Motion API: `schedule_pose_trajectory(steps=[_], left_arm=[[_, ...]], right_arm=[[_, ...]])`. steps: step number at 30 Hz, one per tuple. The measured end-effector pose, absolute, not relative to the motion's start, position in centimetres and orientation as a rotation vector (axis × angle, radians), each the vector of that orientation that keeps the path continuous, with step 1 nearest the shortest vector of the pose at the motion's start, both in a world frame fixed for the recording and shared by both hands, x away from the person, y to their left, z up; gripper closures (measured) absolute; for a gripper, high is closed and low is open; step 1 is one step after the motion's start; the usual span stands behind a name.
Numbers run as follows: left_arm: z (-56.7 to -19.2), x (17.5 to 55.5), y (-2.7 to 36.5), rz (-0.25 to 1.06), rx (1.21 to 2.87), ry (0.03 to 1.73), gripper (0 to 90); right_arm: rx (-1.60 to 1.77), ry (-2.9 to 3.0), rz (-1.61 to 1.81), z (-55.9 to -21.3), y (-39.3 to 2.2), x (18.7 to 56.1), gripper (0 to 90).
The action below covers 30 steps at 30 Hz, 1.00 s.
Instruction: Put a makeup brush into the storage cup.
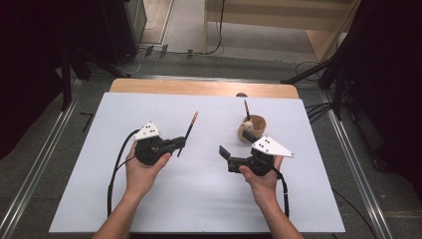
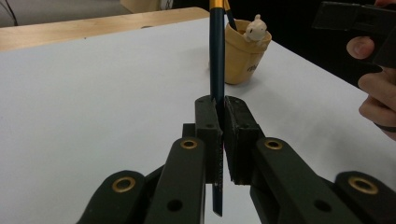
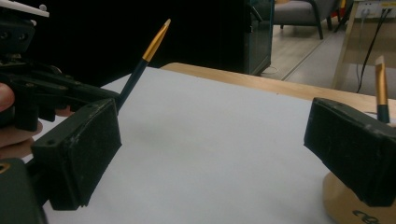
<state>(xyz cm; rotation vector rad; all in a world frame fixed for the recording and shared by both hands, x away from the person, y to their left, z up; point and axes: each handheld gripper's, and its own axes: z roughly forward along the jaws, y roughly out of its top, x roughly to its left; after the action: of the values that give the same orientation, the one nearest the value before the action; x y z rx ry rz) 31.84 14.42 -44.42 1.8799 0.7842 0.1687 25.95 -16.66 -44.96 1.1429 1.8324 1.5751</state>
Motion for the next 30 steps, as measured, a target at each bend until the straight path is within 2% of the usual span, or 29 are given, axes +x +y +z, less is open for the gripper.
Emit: schedule_pose_trajectory(steps=[30], left_arm=[[-45.0,31.3,13.5,0.167,1.866,0.762,86.2]], right_arm=[[1.274,1.821,1.616,-44.3,-11.0,29.2,26.5]])
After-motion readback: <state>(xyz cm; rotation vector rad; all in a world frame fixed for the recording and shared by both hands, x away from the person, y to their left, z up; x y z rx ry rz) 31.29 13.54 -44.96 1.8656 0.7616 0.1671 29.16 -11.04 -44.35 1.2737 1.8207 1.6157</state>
